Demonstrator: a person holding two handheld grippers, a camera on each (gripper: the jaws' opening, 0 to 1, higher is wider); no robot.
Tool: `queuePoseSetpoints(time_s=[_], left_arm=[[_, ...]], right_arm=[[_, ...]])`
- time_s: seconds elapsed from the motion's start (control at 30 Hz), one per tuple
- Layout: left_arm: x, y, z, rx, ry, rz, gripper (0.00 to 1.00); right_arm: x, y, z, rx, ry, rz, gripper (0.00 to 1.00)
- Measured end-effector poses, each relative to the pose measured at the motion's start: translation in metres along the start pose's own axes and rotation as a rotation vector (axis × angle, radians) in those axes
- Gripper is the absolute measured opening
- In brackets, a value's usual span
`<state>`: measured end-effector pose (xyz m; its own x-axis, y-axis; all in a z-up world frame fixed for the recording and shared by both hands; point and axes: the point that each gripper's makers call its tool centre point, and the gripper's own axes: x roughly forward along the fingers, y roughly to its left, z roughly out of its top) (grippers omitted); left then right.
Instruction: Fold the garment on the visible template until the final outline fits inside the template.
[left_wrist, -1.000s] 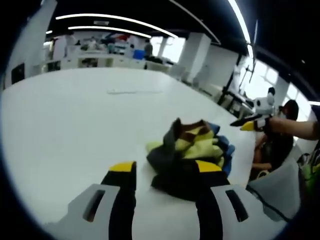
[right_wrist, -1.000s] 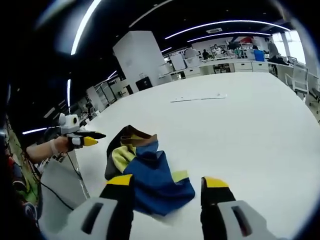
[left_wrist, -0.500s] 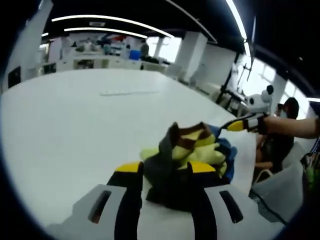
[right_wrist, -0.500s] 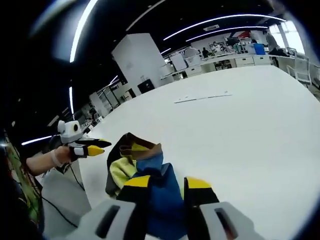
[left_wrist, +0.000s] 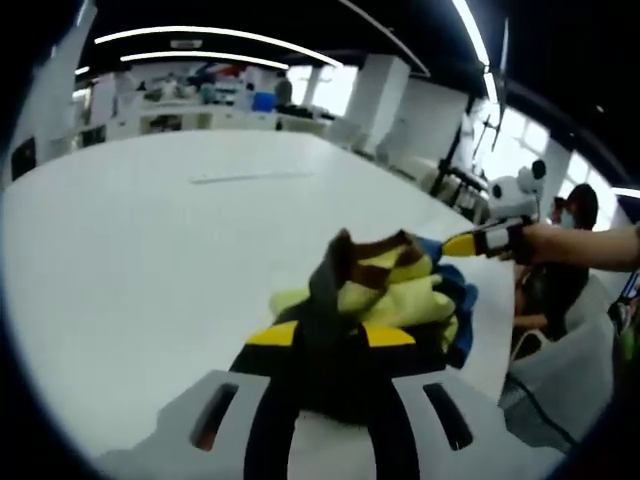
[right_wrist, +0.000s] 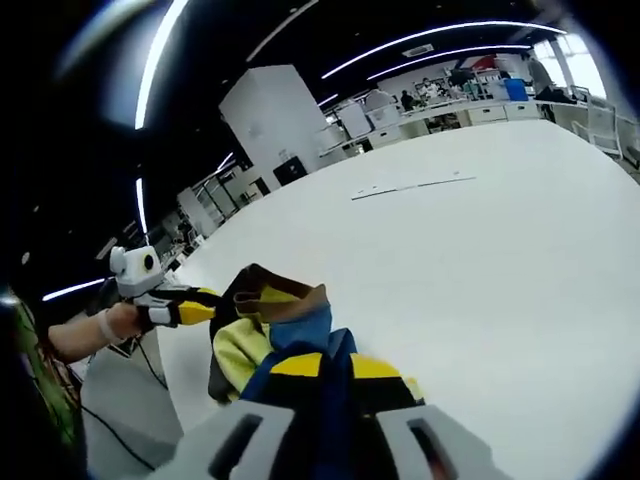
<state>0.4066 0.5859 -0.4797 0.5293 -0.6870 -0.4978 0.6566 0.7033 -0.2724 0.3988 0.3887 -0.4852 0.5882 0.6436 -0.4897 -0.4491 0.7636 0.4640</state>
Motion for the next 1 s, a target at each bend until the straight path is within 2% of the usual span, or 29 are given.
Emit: queuePoseSetpoints(time_s=[0.2, 0.3, 0.47, 0.7, 0.87, 1.0], left_arm=[[0.004, 0.002, -0.004, -0.008, 0.009, 0.005, 0.12], [0.004, 0.003, -0.004, -0.023, 0.005, 0.005, 0.00], [0.004, 0.005, -0.005, -0.062, -0.005, 0.009, 0.00], [-0.003, 0.006, 0.004, -0.074, -0.039, 0.017, 0.00], [-0.014, 0.008, 0.011, -0.058, -0.058, 0.030, 0.00], [-0.025, 0.008, 0.022, -0.066, -0.089, 0.034, 0.00]], right_arm=[[0.002, 0.001, 0.000, 0.002, -0.002, -0.002, 0.00], [0.001, 0.001, 0.000, 0.006, -0.004, -0.004, 0.00], [-0.001, 0.002, 0.000, 0.009, -0.008, -0.010, 0.00], [-0.007, 0.005, 0.005, 0.022, -0.022, -0.004, 0.00], [-0.016, 0.008, 0.015, 0.036, -0.055, 0.000, 0.00], [-0.027, 0.018, 0.030, 0.045, -0.093, 0.023, 0.00]])
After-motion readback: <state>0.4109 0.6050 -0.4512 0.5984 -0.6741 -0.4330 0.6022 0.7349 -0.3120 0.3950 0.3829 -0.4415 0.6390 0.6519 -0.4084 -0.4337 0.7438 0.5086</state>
